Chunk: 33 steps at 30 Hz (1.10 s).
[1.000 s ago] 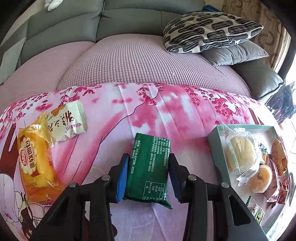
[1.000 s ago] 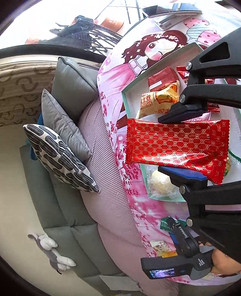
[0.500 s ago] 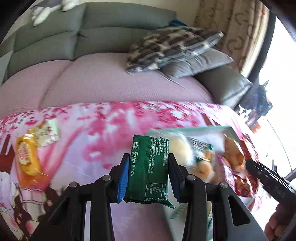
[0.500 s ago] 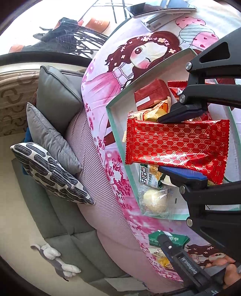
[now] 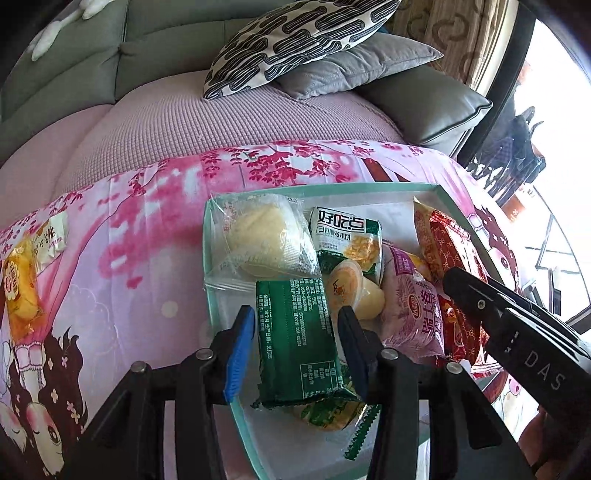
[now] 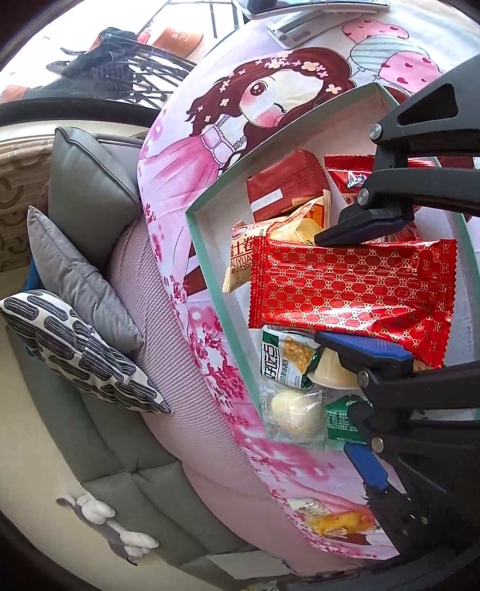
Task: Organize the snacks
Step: 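Drop the green pack from the left tool while the right tool releases the red pouch, then move both tools back over the yellow bread pack and white pastry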
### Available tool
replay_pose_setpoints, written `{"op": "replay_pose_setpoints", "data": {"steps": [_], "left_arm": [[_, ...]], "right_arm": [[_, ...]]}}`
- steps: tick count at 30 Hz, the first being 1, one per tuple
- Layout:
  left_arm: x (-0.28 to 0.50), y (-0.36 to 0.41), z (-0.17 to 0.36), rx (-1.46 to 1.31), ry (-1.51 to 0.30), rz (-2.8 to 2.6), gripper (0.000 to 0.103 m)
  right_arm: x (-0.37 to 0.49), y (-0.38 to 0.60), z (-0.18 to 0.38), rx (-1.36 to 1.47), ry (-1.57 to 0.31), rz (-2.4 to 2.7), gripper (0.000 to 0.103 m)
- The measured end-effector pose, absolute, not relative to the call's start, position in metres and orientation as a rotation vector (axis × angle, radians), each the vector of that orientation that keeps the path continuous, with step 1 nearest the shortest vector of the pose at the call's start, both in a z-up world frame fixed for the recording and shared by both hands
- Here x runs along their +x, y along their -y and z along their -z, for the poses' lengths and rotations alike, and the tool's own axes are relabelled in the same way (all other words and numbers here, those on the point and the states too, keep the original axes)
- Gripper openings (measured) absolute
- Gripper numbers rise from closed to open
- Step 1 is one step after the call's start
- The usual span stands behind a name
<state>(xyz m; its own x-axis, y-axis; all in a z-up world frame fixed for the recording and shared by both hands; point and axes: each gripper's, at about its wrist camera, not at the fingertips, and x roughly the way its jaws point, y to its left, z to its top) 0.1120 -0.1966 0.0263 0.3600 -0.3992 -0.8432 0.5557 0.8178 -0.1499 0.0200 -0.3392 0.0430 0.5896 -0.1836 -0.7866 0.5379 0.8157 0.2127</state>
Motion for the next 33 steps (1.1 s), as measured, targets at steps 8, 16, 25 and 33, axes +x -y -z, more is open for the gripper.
{"op": "replay_pose_setpoints", "data": {"steps": [8, 16, 25, 33], "left_arm": [[0.102, 0.173, -0.036, 0.110, -1.034, 0.564, 0.077], [0.107, 0.143, -0.027, 0.047, -1.041, 0.435, 0.089], [0.112, 0.123, -0.023, 0.010, -0.992, 0.330, 0.099], [0.113, 0.108, -0.017, 0.008, -0.988, 0.302, 0.099]], "right_arm": [[0.024, 0.336, -0.040, 0.451, -0.870, 0.441, 0.060], [0.027, 0.332, -0.042, 0.421, -0.858, 0.453, 0.081], [0.032, 0.319, -0.046, 0.363, -0.840, 0.441, 0.101], [0.035, 0.309, -0.047, 0.328, -0.832, 0.446, 0.103]]}}
